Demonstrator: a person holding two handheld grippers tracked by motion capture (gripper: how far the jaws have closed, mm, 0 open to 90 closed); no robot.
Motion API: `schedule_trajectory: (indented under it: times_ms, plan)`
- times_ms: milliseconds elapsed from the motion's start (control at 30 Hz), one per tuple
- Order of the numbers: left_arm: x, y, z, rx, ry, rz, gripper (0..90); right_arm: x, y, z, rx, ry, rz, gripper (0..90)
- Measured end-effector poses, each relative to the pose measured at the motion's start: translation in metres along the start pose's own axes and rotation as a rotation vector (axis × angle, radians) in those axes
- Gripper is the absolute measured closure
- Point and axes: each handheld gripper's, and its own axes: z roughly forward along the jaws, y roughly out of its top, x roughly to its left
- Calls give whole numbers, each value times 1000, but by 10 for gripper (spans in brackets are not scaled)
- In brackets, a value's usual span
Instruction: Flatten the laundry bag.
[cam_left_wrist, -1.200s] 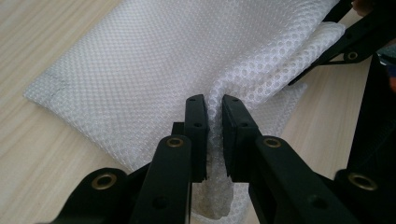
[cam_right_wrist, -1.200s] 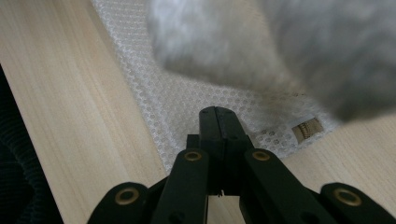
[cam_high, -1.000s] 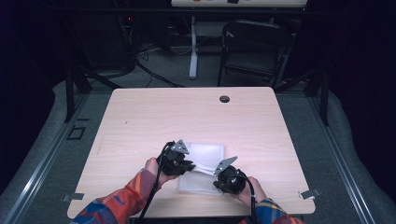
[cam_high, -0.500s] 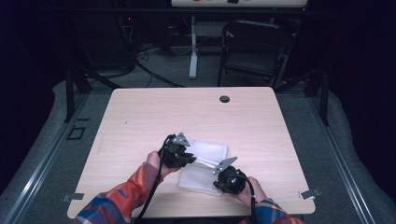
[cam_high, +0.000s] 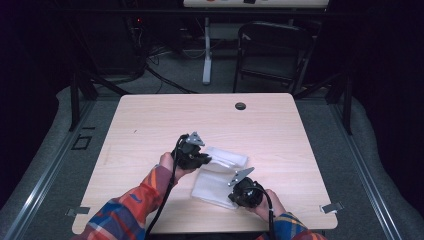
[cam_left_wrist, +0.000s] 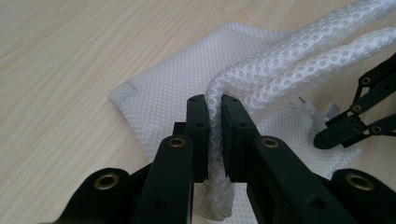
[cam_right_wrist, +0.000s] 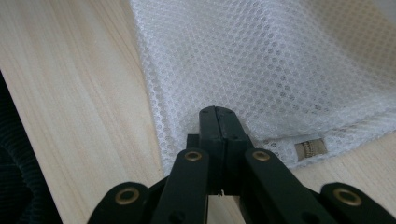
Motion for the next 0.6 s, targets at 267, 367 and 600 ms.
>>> schedule_trajectory:
  times_ms: [267,367,600]
  plan:
    - [9,13,2,-30,25,-2,831,0,0,0,1,2,0,900]
    - [15,16,1,-43,35,-14,831,0,0,0,5,3,-2,900]
    - [22,20,0,-57,52,-24,831,-1,1,-2,32,17,-8,900]
